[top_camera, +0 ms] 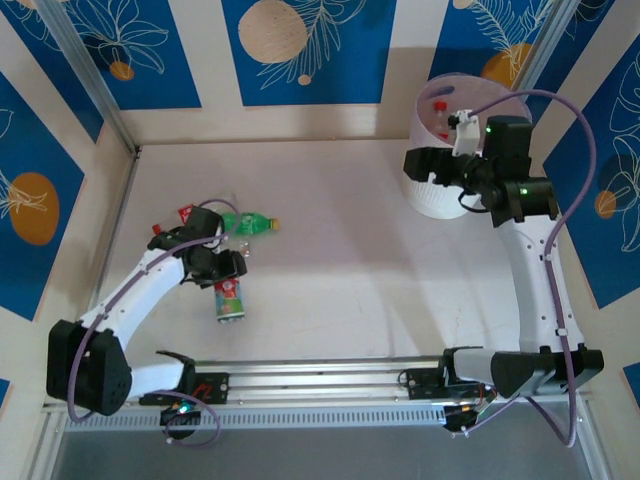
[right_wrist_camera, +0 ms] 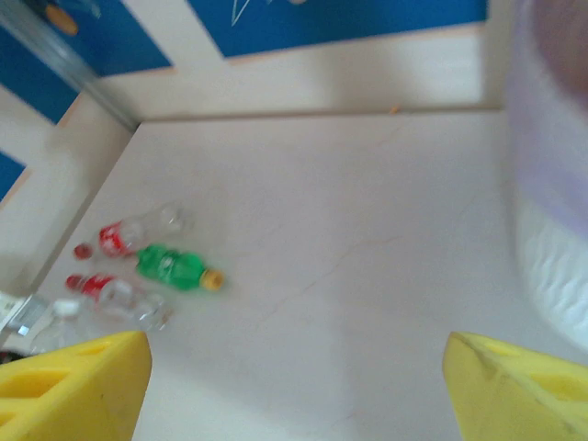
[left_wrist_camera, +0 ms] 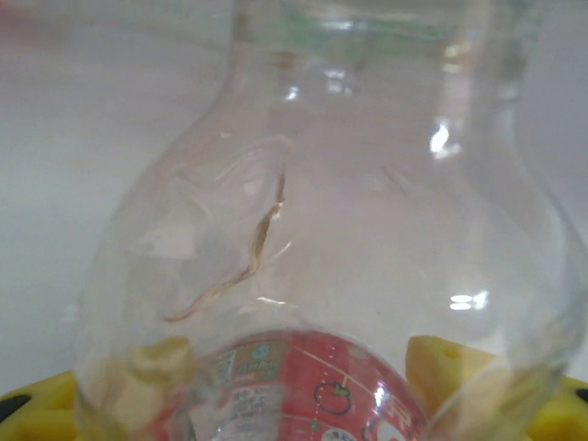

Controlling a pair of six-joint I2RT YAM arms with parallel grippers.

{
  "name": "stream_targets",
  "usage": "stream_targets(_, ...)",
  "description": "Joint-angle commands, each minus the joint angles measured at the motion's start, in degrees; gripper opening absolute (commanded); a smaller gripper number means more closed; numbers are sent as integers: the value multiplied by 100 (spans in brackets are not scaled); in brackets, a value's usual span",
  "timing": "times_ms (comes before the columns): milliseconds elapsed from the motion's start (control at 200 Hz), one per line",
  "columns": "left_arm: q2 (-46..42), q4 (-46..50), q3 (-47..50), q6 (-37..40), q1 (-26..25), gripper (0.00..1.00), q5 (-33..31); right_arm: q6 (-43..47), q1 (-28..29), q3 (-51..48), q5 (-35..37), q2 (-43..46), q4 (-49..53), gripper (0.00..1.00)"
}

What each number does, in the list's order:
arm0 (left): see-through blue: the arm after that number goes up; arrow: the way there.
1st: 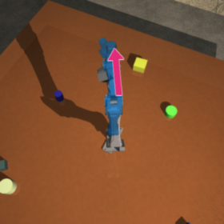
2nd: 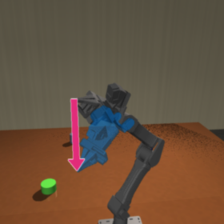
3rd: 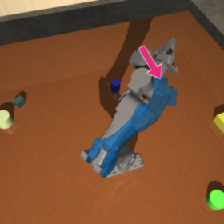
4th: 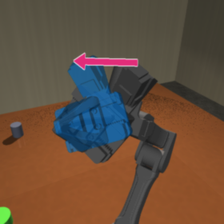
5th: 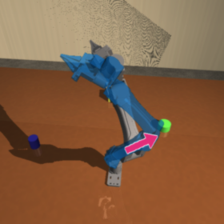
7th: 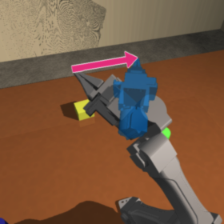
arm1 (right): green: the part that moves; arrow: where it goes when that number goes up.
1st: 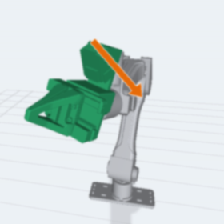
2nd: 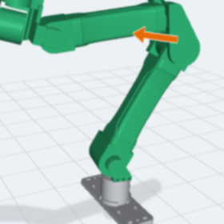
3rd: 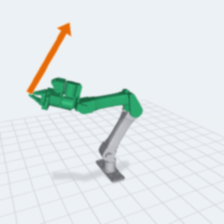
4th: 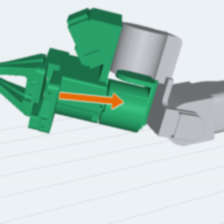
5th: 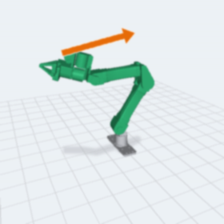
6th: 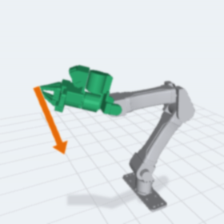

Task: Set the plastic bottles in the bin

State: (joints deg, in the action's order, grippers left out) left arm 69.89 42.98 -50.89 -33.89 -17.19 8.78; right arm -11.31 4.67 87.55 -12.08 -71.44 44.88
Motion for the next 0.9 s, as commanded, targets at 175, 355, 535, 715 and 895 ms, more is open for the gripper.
stream_targets(175,163,-2667,61,-1349,-105,10,1802,-500,872,-732,-867,172,186,80)
stream_targets(355,637,-4425,107,-2243,-539,0,2096,-1115,1470,-1564,-1600,66,-601,79)
stream_targets(535,1150,-5851,187,-2972,-972,0,2216,-1495,2032,-1944,-1819,-189,-1185,78)
stream_targets(715,1310,-6338,224,-3217,-1230,0,2021,-1727,2293,-2251,-1981,-318,-1598,79)
stream_targets(895,1317,-6480,228,-3303,-1409,0,1821,-1730,2365,-2377,-1982,-496,-1719,83)
